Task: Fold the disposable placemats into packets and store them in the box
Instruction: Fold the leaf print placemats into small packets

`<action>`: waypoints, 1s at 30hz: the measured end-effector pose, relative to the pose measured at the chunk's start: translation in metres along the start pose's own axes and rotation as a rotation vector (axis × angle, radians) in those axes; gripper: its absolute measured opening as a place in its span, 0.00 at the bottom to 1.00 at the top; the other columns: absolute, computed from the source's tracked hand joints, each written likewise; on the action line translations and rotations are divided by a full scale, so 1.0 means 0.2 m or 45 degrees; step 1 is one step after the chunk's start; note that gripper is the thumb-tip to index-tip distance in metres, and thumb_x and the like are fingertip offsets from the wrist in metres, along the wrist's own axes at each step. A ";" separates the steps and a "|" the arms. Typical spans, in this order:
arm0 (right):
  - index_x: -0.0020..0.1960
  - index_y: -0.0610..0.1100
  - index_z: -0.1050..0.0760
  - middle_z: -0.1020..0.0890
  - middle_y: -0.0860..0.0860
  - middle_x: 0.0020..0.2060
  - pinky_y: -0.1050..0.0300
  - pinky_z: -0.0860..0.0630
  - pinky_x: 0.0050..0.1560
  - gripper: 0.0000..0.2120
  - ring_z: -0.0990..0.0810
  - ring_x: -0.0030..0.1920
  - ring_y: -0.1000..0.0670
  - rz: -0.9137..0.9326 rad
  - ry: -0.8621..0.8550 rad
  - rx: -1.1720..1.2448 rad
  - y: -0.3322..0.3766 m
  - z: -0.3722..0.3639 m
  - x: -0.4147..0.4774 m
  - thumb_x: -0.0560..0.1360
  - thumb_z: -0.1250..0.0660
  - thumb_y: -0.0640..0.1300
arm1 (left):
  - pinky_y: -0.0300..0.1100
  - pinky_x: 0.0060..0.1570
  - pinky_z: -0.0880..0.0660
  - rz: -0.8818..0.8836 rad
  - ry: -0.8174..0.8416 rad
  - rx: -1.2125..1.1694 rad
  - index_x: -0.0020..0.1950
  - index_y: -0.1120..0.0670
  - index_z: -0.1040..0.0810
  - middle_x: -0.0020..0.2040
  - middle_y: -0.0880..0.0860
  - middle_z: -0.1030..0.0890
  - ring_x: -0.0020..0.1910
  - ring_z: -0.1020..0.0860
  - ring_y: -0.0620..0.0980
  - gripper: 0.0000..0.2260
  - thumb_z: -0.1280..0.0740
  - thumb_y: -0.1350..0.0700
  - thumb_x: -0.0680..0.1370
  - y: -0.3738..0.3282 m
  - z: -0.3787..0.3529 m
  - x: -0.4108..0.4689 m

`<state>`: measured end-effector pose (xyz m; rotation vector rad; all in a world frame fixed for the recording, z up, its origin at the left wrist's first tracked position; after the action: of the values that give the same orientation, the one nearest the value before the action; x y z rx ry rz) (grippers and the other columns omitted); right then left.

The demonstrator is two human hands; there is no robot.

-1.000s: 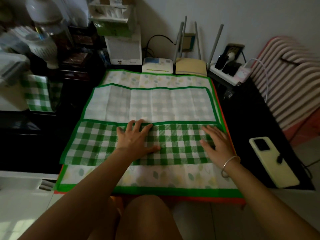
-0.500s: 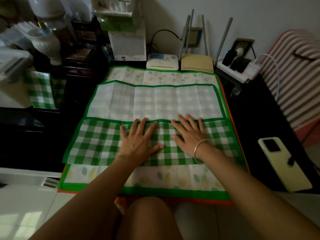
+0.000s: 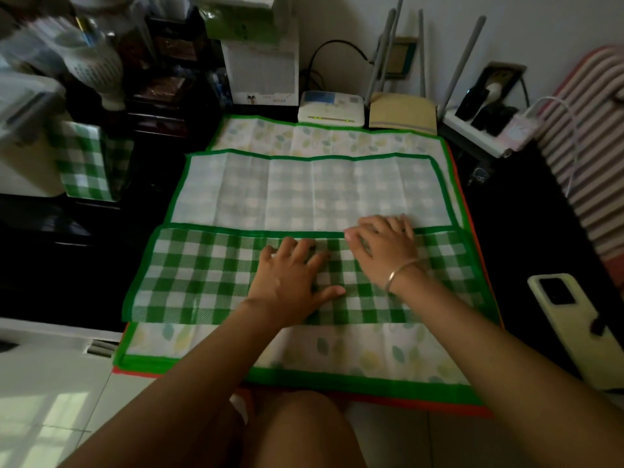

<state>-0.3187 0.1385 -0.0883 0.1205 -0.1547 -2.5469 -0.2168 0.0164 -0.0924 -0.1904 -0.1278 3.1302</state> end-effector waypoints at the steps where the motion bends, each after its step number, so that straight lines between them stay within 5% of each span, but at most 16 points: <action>1: 0.62 0.56 0.26 0.26 0.53 0.62 0.45 0.47 0.73 0.26 0.32 0.64 0.47 -0.010 -0.050 -0.003 0.01 0.05 0.06 0.78 0.57 0.61 | 0.56 0.68 0.36 -0.005 0.031 -0.006 0.76 0.43 0.41 0.75 0.49 0.39 0.72 0.39 0.54 0.35 0.53 0.26 0.74 0.00 0.01 0.01; 4: 0.65 0.51 0.28 0.26 0.48 0.63 0.51 0.41 0.69 0.16 0.31 0.63 0.44 0.060 -0.162 -0.025 0.08 0.13 0.28 0.79 0.44 0.50 | 0.54 0.66 0.34 -0.002 0.114 -0.013 0.77 0.44 0.42 0.76 0.50 0.40 0.72 0.39 0.54 0.37 0.46 0.27 0.73 -0.01 0.03 0.02; 7: 0.76 0.48 0.43 0.41 0.47 0.76 0.49 0.50 0.75 0.27 0.43 0.74 0.46 0.097 0.055 -0.069 0.15 0.10 0.51 0.78 0.43 0.43 | 0.51 0.60 0.30 0.004 0.154 -0.025 0.77 0.44 0.41 0.75 0.51 0.39 0.71 0.38 0.54 0.34 0.41 0.30 0.75 -0.02 0.05 0.04; 10: 0.78 0.47 0.53 0.51 0.46 0.78 0.45 0.56 0.76 0.30 0.51 0.77 0.46 0.068 0.247 -0.186 0.18 0.05 0.68 0.80 0.46 0.47 | 0.50 0.57 0.28 0.025 0.174 -0.046 0.75 0.44 0.37 0.73 0.52 0.38 0.70 0.38 0.55 0.32 0.36 0.34 0.75 -0.02 0.05 0.07; 15: 0.78 0.45 0.55 0.46 0.44 0.77 0.42 0.54 0.75 0.34 0.46 0.76 0.43 0.011 0.276 -0.257 0.16 0.03 0.80 0.80 0.47 0.58 | 0.52 0.60 0.30 0.027 0.165 -0.083 0.75 0.45 0.37 0.73 0.53 0.39 0.71 0.39 0.56 0.32 0.35 0.36 0.75 -0.02 0.05 0.06; 18: 0.77 0.45 0.47 0.38 0.42 0.72 0.45 0.46 0.73 0.36 0.40 0.72 0.41 0.036 0.167 -0.303 0.15 0.08 0.82 0.76 0.41 0.62 | 0.52 0.61 0.30 -0.003 0.133 -0.068 0.75 0.45 0.38 0.75 0.52 0.41 0.72 0.40 0.56 0.31 0.36 0.35 0.76 -0.03 0.05 0.05; 24: 0.66 0.46 0.27 0.27 0.43 0.62 0.50 0.39 0.62 0.21 0.35 0.66 0.41 0.172 -0.188 -0.264 0.18 0.32 0.72 0.78 0.39 0.55 | 0.55 0.72 0.40 0.048 0.052 -0.154 0.76 0.45 0.39 0.75 0.51 0.41 0.73 0.42 0.55 0.30 0.37 0.38 0.77 -0.03 0.03 0.00; 30: 0.55 0.40 0.20 0.21 0.43 0.51 0.48 0.30 0.54 0.14 0.27 0.57 0.40 0.294 -0.591 -0.079 0.26 0.58 0.28 0.75 0.34 0.48 | 0.55 0.77 0.56 0.076 -0.044 -0.083 0.77 0.49 0.41 0.77 0.51 0.38 0.77 0.45 0.55 0.31 0.36 0.40 0.78 -0.07 0.07 -0.02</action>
<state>-0.3511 0.0742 0.0303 -0.4886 -0.2511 -2.3051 -0.2136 0.0292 -0.0777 -0.1429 -0.2286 3.1920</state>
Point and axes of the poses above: each hand's wrist, its own x-axis towards the middle knuckle, its own z-axis out of the back of the hand, y = z × x, the point moved 7 cm from there along x, towards the middle knuckle
